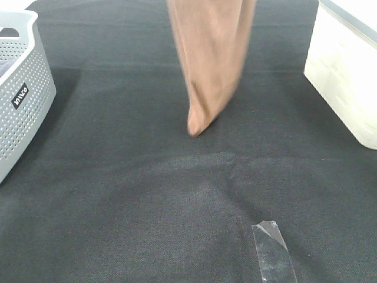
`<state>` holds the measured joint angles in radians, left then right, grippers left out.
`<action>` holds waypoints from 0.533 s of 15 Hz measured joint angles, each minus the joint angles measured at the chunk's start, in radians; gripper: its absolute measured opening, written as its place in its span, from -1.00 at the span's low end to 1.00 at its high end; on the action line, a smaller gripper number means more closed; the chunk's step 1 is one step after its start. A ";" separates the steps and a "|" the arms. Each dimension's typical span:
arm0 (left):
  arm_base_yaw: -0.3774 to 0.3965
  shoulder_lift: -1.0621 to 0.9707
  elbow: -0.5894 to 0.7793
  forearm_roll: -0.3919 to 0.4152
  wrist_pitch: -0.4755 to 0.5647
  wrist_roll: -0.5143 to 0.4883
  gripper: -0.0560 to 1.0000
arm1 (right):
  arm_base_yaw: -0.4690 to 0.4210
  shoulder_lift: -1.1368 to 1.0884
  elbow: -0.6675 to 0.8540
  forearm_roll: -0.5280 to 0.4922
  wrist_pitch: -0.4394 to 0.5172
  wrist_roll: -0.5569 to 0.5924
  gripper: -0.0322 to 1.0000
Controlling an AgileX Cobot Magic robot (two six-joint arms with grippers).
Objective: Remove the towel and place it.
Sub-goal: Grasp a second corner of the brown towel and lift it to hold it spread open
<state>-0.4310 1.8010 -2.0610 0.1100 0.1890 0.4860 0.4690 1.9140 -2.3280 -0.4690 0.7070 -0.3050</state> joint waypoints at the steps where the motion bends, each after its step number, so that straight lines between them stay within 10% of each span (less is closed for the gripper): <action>1: 0.013 0.008 0.000 0.000 -0.048 0.000 -0.89 | 0.000 0.005 0.000 -0.014 -0.078 0.027 -0.94; 8: 0.077 0.082 0.000 0.000 -0.295 0.000 -0.89 | -0.069 0.058 0.000 -0.035 -0.291 0.234 -0.94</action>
<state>-0.3540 1.8830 -2.0610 0.1100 -0.1060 0.4860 0.4000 1.9720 -2.3280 -0.5040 0.4160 -0.0710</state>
